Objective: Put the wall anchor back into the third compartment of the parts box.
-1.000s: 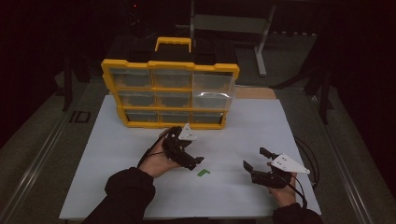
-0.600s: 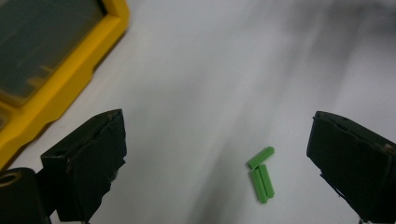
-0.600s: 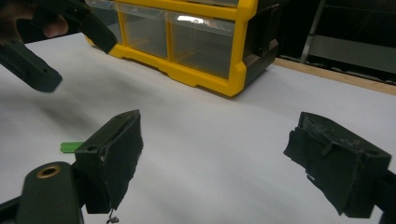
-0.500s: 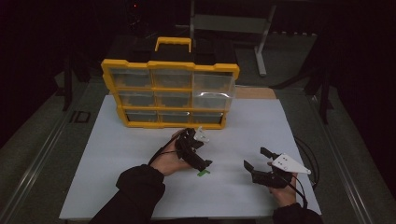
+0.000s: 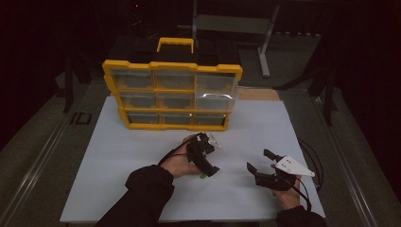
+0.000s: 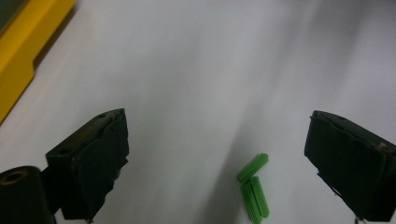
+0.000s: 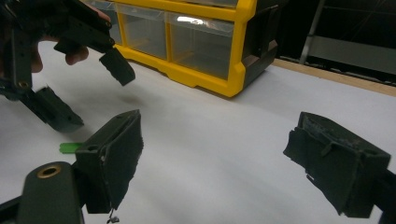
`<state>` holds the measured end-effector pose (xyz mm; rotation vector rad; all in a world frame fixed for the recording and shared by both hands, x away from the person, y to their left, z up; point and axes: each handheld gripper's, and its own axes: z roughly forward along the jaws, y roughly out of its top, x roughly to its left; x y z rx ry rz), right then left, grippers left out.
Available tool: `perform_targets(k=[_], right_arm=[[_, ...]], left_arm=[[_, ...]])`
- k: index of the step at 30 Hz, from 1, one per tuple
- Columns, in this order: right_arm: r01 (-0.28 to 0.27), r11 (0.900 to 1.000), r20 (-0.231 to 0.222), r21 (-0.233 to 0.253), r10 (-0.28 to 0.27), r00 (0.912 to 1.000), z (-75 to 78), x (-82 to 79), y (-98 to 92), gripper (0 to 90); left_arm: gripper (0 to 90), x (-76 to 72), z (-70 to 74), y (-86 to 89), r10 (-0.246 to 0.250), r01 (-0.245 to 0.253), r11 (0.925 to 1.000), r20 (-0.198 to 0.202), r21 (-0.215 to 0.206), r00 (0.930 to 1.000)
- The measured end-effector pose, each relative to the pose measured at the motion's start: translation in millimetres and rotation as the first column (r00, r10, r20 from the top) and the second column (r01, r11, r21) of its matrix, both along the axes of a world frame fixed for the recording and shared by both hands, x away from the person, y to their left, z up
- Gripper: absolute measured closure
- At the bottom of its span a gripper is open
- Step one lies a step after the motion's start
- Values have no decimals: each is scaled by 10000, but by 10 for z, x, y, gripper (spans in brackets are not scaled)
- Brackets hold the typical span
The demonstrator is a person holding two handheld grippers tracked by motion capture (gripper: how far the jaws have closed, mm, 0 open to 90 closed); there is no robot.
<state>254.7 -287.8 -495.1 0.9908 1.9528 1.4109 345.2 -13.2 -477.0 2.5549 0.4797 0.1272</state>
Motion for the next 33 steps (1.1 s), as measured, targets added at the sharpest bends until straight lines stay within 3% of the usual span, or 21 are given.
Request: perform_targets(k=[10, 15, 20, 25, 33], right_arm=[[-32, 10000, 18, -22, 32, 10000, -1, 0, -3, 160], [-36, 10000, 7, -45, 36, 10000, -1, 0, -2, 160], [-34, 10000, 7, -42, 34, 10000, -1, 0, -3, 161], [-27, 10000, 1, -25, 27, 10000, -1, -1, -1, 162], [-27, 10000, -19, -74, 27, 10000, -2, 1, -2, 164]], left_arm=[[144, -2, -89, -103, -587, 602, 9964, -278, 589, 9979], [175, -18, -140, -129, -955, 979, 9901, -288, 1010, 9950], [274, -13, -183, -137, -1018, 1048, 9844, -289, 1412, 9944], [369, -10, -213, -145, -1082, 1135, 9856, -489, 1253, 9929], [466, 32, -196, -110, -1002, 1057, 9862, -492, 1274, 9938]])
